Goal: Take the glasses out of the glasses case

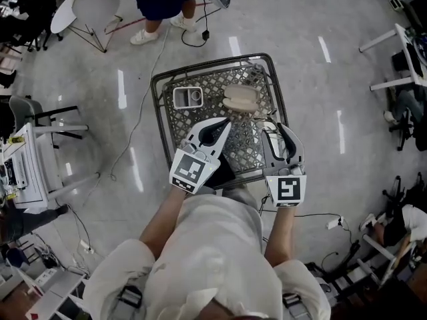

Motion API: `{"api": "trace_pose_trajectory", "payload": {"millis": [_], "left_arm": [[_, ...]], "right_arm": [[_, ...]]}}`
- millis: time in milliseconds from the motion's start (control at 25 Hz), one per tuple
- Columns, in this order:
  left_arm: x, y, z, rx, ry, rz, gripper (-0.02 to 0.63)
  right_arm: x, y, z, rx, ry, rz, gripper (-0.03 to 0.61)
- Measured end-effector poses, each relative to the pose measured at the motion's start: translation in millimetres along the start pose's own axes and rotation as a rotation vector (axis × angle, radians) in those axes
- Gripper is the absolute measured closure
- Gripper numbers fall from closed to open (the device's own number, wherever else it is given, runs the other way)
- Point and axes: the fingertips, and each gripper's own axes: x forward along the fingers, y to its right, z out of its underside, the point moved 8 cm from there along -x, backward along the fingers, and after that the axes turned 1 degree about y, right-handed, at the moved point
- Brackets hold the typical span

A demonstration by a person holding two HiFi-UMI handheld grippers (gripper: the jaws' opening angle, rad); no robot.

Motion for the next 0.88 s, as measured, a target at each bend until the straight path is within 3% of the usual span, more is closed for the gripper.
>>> {"api": "trace_pose_trajectory", "payload": {"millis": [880], "left_arm": [[-5.5, 1.5, -2.9, 0.017, 0.019, 0.048, 0.601]], "right_arm": [[-4.2, -10.2, -7.7, -0.022, -0.001, 0.052, 0.422]]}}
